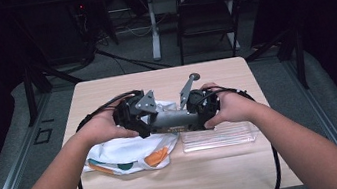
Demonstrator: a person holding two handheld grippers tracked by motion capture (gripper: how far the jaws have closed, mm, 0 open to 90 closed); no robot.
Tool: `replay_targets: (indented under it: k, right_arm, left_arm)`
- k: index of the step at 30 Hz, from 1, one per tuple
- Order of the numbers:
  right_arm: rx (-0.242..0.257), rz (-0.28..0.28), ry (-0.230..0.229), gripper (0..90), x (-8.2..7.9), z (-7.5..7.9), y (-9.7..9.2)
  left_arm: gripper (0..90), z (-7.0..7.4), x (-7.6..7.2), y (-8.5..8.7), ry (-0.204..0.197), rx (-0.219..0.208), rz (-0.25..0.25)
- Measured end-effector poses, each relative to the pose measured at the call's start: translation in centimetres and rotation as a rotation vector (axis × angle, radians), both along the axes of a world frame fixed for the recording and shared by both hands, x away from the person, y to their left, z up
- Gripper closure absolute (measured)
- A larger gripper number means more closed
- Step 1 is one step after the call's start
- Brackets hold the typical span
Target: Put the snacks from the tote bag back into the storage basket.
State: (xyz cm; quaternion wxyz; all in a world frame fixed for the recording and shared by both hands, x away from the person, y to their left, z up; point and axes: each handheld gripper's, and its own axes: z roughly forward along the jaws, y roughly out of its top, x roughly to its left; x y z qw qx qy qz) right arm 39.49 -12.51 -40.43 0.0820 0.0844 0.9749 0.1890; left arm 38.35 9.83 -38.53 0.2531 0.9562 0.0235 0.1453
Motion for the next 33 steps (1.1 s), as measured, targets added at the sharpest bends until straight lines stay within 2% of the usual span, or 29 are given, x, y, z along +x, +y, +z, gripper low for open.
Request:
replay_targets:
  k: [2,6,15,23,33]
  right_arm:
    - [-0.016,-0.006,-0.001,42.0,0.1,0.2,-0.3]
    - [-0.016,-0.011,-0.004,42.0,0.4,0.2,-0.8]
    - [-0.023,-0.04,-0.015,42.0,1.0,0.1,-2.3]
    - [-0.03,-0.074,-0.016,42.0,1.5,0.0,-3.9]
    - [-0.037,-0.121,-0.022,41.9,2.2,-0.2,-5.6]
  left_arm:
    - [29.8,-0.3,0.0,0.5,0.006,0.006,0.017]
    - [30.8,-0.7,0.1,1.4,0.02,0.008,0.038]
    - [34.3,-1.9,0.0,3.6,0.067,0.006,0.119]
    - [34.9,-3.8,-0.1,5.7,0.111,0.014,0.186]
    - [36.6,-5.9,-0.4,8.1,0.132,-0.003,0.305]
